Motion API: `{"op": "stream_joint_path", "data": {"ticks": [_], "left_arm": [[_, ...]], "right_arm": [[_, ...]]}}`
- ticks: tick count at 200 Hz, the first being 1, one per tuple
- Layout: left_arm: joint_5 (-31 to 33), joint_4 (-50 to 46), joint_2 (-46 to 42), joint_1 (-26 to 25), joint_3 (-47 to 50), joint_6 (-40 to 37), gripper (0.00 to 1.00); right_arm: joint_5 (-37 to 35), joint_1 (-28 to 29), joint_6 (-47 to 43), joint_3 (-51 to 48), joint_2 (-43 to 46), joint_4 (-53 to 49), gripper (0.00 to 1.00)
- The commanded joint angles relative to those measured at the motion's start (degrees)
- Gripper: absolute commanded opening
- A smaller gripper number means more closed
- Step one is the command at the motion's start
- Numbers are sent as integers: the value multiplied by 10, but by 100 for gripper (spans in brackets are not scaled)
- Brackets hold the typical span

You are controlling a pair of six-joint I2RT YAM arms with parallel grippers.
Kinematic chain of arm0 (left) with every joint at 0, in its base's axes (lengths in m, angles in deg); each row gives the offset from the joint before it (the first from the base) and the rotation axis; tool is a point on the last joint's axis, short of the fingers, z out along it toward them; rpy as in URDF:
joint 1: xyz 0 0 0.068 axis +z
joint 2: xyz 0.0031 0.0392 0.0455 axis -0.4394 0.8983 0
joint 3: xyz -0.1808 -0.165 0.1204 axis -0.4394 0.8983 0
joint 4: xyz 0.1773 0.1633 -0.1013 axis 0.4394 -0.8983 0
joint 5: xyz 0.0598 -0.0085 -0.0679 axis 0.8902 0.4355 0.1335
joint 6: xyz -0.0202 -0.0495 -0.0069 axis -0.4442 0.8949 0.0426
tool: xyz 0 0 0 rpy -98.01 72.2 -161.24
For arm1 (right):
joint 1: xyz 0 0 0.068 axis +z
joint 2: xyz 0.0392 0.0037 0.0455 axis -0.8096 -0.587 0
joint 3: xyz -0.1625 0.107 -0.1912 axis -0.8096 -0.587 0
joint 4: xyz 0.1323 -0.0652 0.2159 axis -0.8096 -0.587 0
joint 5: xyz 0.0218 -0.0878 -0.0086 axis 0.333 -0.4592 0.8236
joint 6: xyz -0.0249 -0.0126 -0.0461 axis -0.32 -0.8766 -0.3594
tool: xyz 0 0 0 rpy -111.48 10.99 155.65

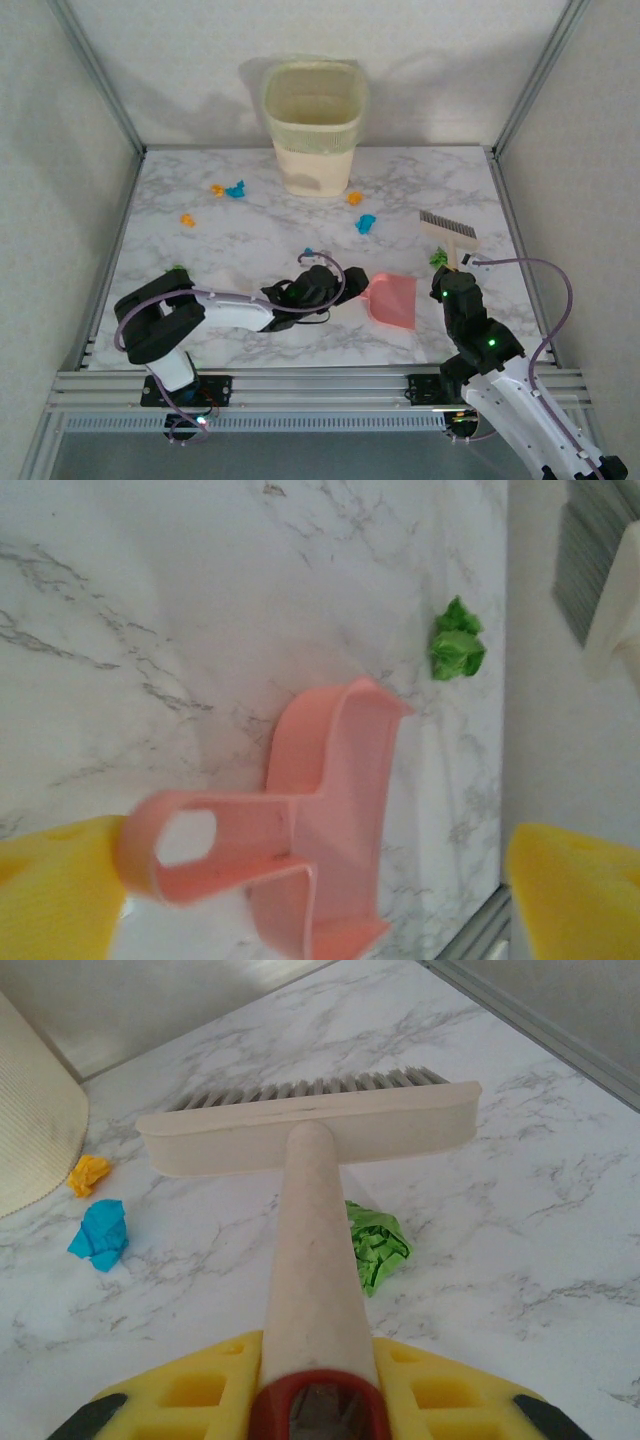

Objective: Sweep away the paper scraps from the table

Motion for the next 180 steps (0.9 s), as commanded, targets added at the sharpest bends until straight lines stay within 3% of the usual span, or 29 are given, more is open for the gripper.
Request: {"op": "stream_joint_path", "data": {"ticks": [1,46,82,109,153,180], "left_arm": [[14,-136,-26,5,-49,-103,100],[46,-333,-27,3,-153,-284,100],[94,-406,-28,2,-195,-416,99],[137,-366,-28,1,-175,-532,100],[37,-15,-112,1,42,-739,100],[6,-38,-88,2,35,-785,95]], "right_arm": [[-11,-3,-4,11,6,25,0],[-16,-2,1,12,7,21,0],[-17,-2,1,10,5,23,0],[-20,-2,3,9,5,23,0],[-22,-2,4,8,5,23,0],[-21,-3,5,8,5,23,0]]}}
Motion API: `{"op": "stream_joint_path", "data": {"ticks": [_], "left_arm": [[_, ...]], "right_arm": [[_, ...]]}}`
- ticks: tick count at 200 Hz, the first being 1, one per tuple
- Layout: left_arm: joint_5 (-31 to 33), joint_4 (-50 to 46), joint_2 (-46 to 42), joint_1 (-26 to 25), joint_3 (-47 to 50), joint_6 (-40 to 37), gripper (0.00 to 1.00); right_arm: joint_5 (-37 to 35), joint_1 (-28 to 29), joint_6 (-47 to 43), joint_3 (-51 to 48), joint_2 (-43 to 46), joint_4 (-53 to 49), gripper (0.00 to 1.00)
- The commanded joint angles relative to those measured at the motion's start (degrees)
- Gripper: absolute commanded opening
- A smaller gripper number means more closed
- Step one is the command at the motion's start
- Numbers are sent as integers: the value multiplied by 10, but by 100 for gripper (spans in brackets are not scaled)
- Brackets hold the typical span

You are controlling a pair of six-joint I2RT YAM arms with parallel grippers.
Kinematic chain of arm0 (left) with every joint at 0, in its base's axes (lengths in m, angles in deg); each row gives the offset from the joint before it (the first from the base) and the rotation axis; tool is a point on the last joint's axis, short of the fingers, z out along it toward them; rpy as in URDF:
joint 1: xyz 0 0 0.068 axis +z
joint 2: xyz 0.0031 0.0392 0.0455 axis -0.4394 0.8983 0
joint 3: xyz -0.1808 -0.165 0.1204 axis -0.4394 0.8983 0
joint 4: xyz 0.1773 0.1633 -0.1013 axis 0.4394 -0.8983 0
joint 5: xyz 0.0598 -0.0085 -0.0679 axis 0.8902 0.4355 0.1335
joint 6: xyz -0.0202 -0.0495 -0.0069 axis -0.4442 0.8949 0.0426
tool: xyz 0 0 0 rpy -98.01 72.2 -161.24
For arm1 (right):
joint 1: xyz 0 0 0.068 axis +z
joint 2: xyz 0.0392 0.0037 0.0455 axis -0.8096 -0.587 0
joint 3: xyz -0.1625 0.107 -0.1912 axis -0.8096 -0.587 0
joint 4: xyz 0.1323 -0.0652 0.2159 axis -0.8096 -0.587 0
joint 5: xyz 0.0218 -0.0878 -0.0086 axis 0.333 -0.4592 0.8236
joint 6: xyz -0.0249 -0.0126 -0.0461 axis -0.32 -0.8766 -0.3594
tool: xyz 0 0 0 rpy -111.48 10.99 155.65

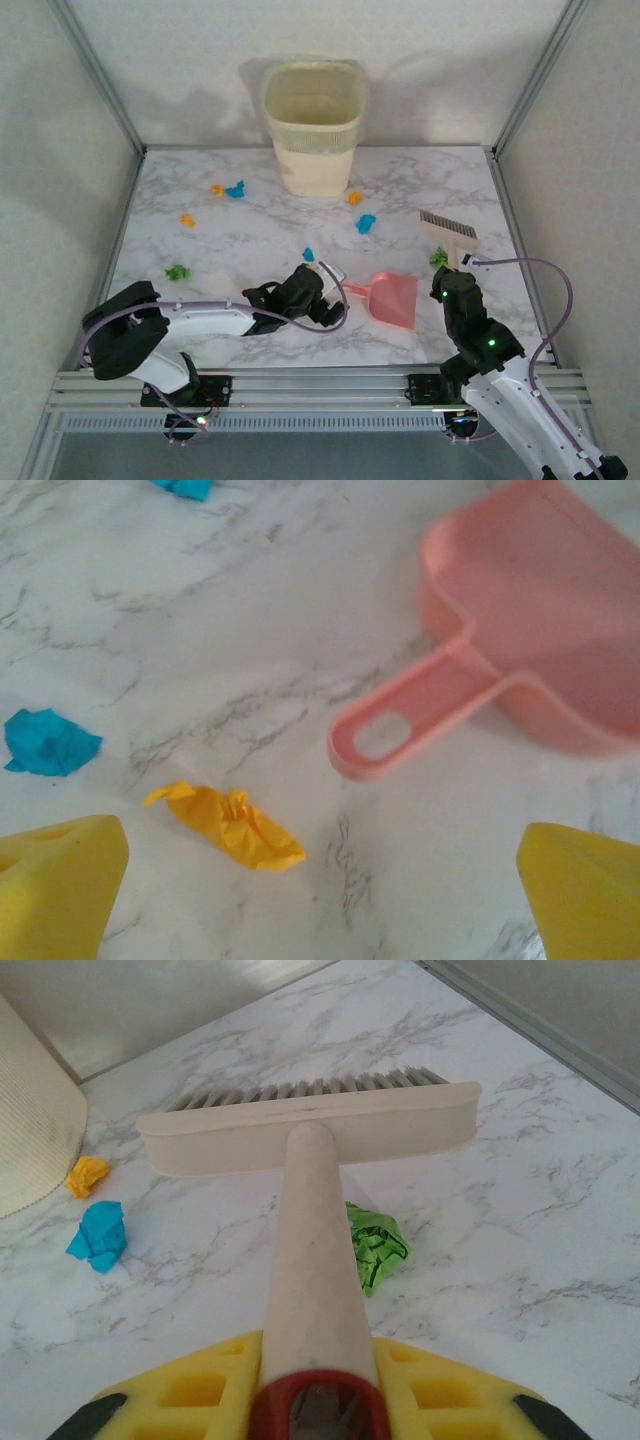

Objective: Sweep away the paper scraps from the table

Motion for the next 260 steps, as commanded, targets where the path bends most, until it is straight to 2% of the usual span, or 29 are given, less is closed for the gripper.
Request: {"op": "stream_joint_path", "data": {"ticks": [1,31,114,242,260], "left_arm": [[-45,80,11,-1,-11,-105,95],[-56,76,76,-1,-50,-122,90],[-86,76,170,17,-101,-143,90],[-120,54,228,25,-152,-153,89],[-126,42,233,25,-162,-149,85]], "right_arm": [[-19,-2,4,8,5,23,0],[-20,-2,4,8,6,22,0],[-26,-2,4,8,10,18,0],[-30,-2,4,10,11,16,0],[-30,-3,3,10,11,16,0]]}}
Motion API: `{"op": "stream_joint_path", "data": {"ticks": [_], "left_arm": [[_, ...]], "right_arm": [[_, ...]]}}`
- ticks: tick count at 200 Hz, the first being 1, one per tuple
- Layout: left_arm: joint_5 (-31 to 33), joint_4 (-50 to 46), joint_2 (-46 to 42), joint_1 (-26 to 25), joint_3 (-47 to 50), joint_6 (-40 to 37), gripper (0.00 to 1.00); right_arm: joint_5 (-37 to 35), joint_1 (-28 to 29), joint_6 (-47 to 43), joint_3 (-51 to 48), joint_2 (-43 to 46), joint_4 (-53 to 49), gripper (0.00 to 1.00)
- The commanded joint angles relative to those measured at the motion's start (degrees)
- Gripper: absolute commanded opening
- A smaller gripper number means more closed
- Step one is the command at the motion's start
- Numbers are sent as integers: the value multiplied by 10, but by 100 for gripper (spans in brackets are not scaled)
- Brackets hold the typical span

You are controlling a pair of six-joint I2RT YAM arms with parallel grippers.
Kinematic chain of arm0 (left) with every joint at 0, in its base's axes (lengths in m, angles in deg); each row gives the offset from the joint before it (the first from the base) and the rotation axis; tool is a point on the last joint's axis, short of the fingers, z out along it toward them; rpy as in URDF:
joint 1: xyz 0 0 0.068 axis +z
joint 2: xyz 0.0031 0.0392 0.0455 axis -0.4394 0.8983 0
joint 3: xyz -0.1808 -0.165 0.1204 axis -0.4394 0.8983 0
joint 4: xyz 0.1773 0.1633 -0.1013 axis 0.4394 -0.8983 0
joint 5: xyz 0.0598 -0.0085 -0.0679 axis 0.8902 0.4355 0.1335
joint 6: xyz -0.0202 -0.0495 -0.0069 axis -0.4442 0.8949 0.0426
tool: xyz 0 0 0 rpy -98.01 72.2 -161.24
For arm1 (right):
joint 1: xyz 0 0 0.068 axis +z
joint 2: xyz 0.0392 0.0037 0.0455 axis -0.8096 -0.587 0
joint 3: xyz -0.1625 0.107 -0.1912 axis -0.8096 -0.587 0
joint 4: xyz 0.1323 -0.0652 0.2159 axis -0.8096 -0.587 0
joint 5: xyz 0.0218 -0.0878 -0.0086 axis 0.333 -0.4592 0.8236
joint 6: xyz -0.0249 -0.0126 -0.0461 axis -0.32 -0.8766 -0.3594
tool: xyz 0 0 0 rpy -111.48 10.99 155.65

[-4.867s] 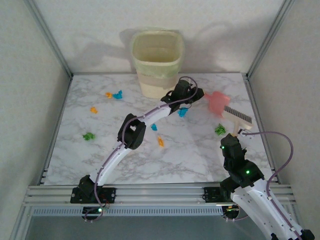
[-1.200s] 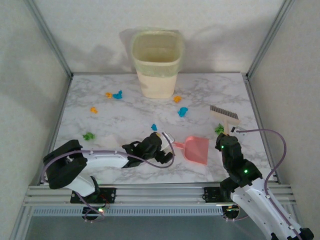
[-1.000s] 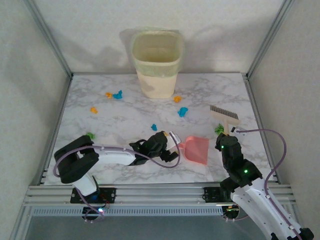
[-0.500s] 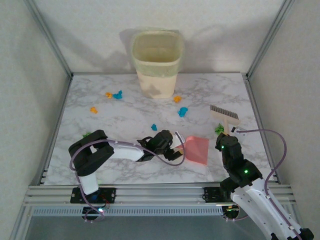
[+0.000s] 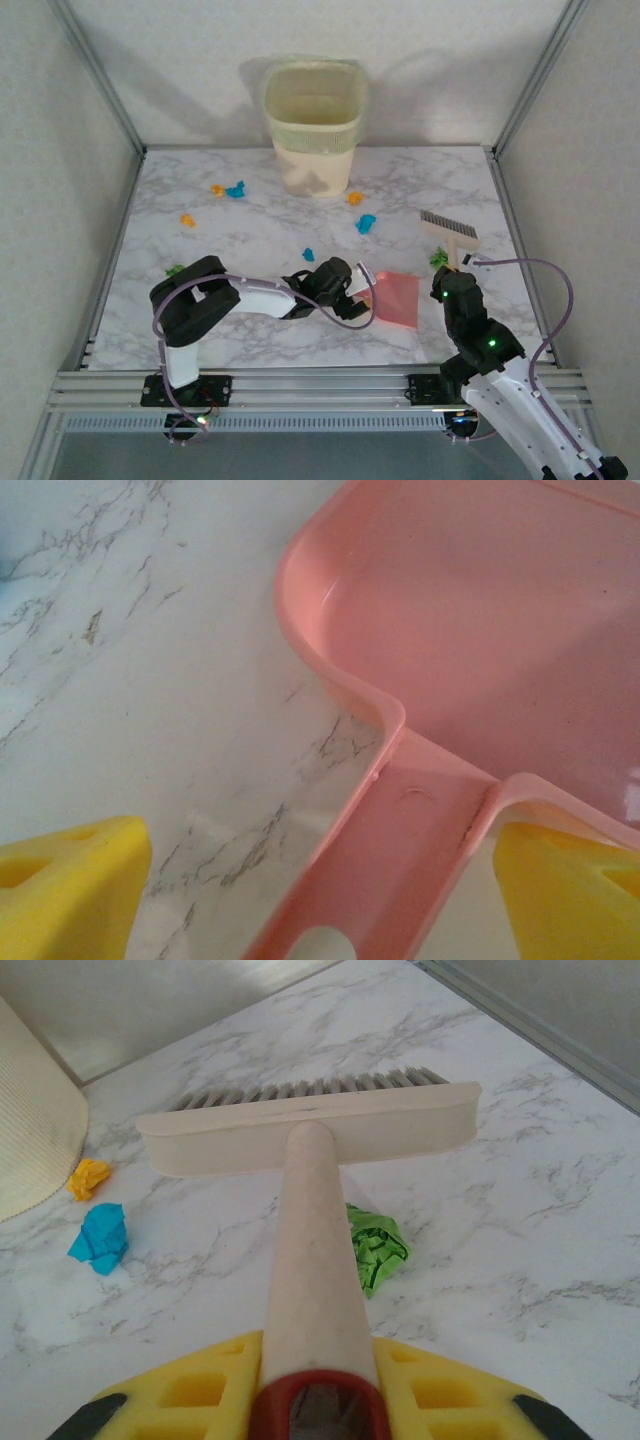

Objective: Sweep away the paper scraps from the table

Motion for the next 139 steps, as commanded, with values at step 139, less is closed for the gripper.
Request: {"op": "stream_joint_path", "data": {"ticks": [139], "left_arm": [[-20,-31,-62,-16,20,72,68]], "right_arm": [[-28,-2,2,9,9,16,0]]}}
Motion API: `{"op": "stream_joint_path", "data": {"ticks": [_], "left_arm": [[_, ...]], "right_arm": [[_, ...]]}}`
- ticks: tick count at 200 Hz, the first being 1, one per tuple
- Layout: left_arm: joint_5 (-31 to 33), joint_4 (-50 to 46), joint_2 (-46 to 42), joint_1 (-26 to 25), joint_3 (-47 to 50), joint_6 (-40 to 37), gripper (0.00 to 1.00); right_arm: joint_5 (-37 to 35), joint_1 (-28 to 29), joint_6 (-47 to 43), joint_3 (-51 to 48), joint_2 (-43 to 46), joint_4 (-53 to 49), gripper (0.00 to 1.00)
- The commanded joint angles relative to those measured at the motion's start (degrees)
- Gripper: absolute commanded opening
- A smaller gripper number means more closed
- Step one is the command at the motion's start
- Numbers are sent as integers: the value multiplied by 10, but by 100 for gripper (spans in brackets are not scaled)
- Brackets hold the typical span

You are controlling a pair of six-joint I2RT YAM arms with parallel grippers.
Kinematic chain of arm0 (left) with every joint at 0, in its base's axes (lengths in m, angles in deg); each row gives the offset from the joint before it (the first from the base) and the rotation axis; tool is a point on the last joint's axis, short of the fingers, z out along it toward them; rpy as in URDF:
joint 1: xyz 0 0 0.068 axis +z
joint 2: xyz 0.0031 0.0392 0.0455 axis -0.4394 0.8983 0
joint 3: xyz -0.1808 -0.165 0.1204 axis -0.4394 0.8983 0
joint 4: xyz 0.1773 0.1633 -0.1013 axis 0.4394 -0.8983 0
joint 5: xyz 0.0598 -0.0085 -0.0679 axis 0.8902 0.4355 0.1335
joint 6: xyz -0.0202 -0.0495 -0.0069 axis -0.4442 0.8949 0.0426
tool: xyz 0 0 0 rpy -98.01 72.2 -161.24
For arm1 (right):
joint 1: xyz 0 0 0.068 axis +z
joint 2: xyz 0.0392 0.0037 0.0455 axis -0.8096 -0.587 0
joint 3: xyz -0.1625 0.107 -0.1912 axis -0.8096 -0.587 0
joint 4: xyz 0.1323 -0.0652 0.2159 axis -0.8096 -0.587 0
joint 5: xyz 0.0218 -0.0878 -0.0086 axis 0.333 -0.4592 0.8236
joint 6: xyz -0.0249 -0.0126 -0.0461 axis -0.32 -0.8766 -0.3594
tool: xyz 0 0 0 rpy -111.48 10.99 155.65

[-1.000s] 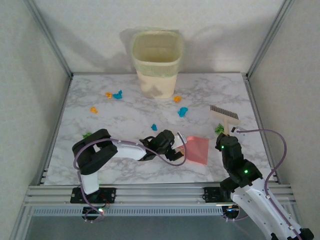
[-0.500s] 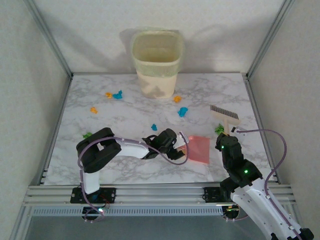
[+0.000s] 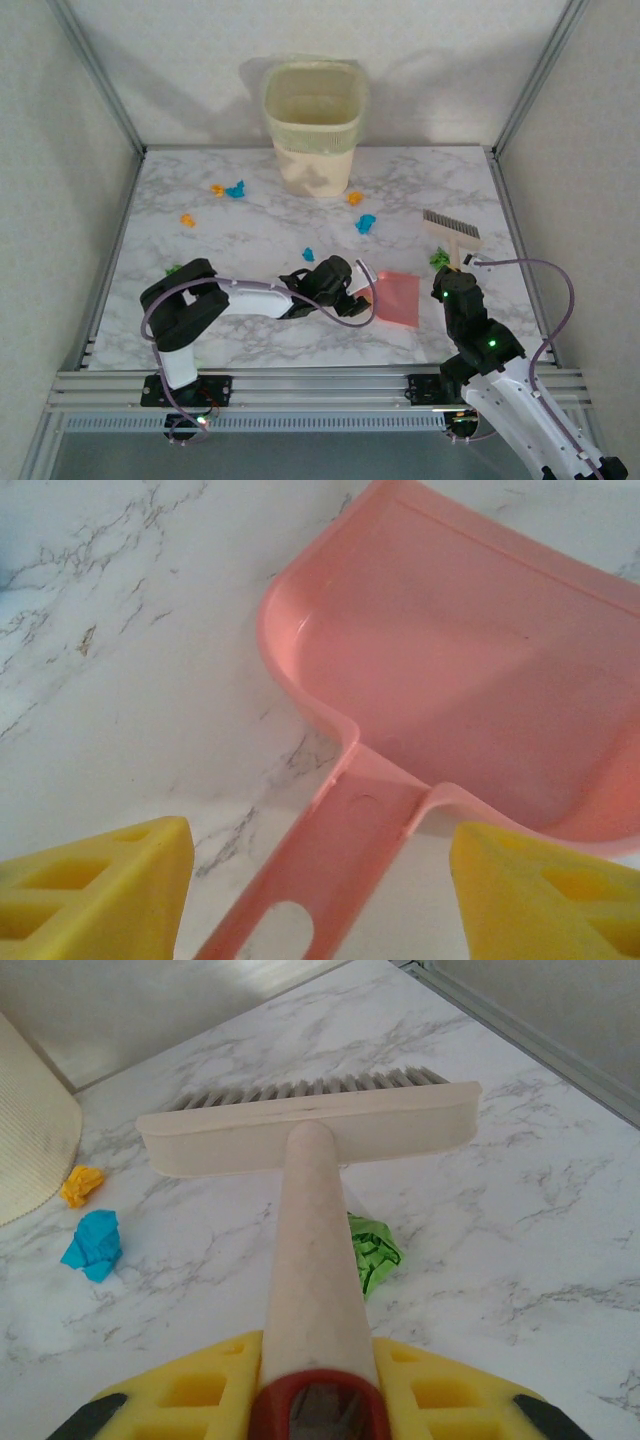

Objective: Sweep away the paper scraps from the table

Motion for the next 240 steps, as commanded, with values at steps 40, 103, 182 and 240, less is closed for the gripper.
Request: {"op": "stream_joint_path", "data": {"ticks": [40,103,182,240], "left_arm": [[-8,-37,1,0,-11,1,72],[-6,-68,43,21,-55,-25,77],[-37,-71,59,22,-69,-5,64],[-53,-66,44,21,-62,27,46]], "right_arm": [[-18,-2,2,9,7,17,0],[-18,-2,2,9,8,16,0],[-18,-3,2,10,8,16,0],[-19,-3,2,9,8,16,0]]}}
